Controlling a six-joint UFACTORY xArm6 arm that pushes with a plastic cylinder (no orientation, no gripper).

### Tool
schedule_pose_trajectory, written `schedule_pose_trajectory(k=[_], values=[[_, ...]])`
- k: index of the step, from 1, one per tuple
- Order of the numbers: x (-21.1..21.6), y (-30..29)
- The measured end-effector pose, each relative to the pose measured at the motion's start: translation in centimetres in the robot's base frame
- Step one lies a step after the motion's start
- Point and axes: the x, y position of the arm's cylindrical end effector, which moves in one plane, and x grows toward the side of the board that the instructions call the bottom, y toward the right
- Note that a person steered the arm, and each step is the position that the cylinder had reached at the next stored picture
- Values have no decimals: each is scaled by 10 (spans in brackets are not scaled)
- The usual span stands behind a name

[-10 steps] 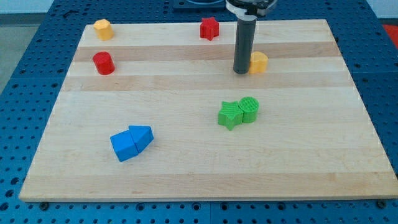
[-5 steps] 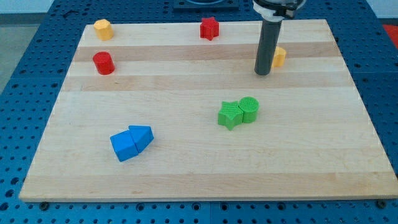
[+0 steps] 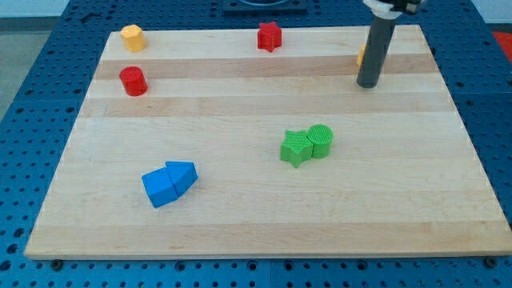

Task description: Push the yellow heart to the top right

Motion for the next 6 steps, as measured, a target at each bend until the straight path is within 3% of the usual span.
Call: schedule_pose_trajectory(k=[2, 6], values=[[-71, 11], [-97, 13]])
